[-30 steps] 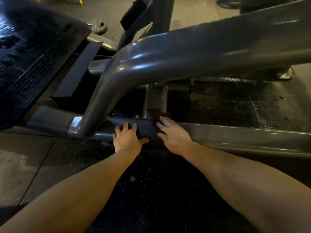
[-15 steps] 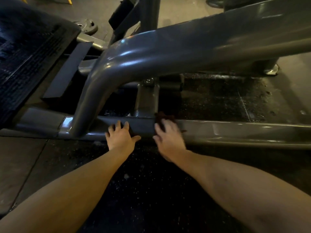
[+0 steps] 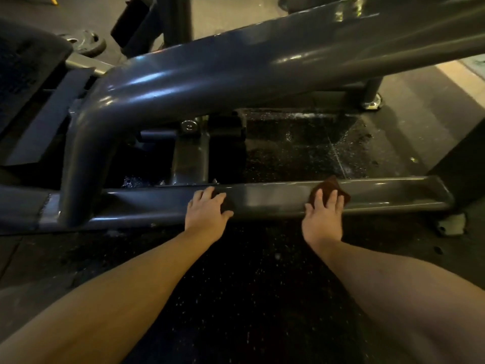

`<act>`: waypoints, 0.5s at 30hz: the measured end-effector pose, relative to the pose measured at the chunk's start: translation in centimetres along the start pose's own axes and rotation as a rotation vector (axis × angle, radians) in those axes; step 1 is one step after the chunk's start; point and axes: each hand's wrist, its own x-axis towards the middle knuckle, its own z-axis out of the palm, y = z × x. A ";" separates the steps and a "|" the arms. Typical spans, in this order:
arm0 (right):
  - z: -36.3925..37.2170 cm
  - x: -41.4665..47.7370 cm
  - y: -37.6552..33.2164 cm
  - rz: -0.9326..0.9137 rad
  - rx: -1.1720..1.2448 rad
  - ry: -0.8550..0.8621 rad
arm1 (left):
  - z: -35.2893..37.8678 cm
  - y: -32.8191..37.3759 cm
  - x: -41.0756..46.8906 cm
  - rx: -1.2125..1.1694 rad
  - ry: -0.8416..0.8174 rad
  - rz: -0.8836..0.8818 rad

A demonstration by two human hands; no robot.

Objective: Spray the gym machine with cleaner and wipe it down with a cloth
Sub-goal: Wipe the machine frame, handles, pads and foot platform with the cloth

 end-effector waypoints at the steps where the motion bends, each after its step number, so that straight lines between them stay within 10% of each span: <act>1: 0.4 -0.4 -0.8 0.045 0.047 -0.021 | 0.2 0.5 0.3 0.010 0.007 0.011; 8: 3.0 -6.4 -8.2 0.069 0.577 -0.373 | 1.1 2.8 1.5 0.052 0.027 -0.068; 15: 0.7 0.3 -2.3 0.193 0.403 -0.057 | 0.6 2.8 1.6 0.062 -0.028 -0.038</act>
